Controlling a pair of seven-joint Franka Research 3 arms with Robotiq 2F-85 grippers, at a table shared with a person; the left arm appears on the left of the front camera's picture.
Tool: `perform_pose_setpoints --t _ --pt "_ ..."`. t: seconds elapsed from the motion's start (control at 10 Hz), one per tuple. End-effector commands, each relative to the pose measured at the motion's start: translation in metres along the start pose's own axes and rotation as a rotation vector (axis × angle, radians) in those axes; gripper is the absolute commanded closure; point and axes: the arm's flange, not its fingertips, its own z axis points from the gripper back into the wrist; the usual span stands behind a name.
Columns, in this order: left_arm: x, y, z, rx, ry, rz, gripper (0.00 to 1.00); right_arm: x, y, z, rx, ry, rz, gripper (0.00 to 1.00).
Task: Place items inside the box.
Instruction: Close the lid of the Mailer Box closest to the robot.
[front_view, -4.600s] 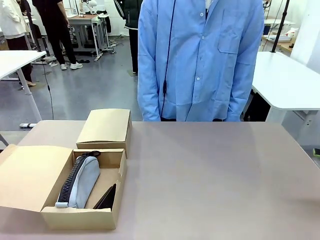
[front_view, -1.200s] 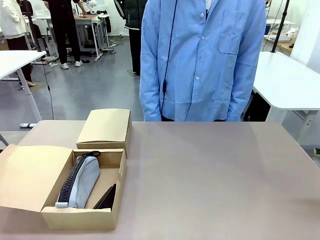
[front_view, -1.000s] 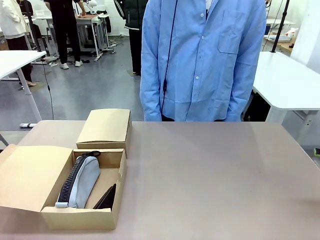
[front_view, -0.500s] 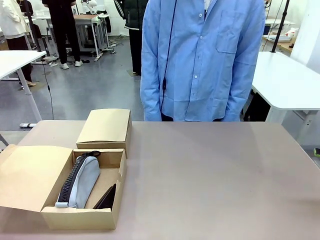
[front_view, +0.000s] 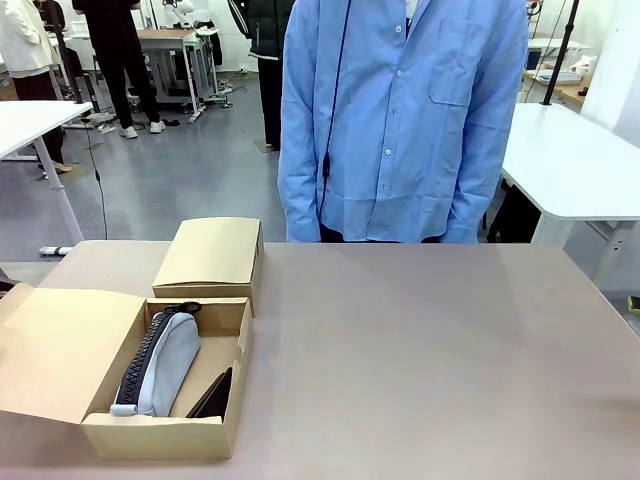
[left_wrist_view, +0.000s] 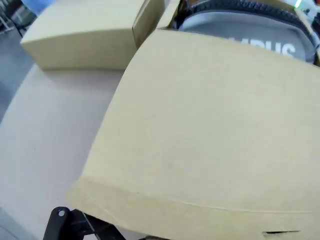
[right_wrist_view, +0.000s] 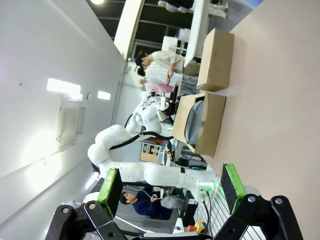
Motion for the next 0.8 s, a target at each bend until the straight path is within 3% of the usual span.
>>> perform_pose_setpoints --t 0.0,0.7 --pt "0.010 -0.007 0.010 0.030 -0.128 -0.011 0.00 -0.001 0.005 0.001 0.008 0.001 -0.004 0.00" --pt "0.095 -0.047 -0.006 -0.015 -0.325 -0.102 0.00 -0.001 0.005 0.001 0.008 0.001 -0.004 0.00"
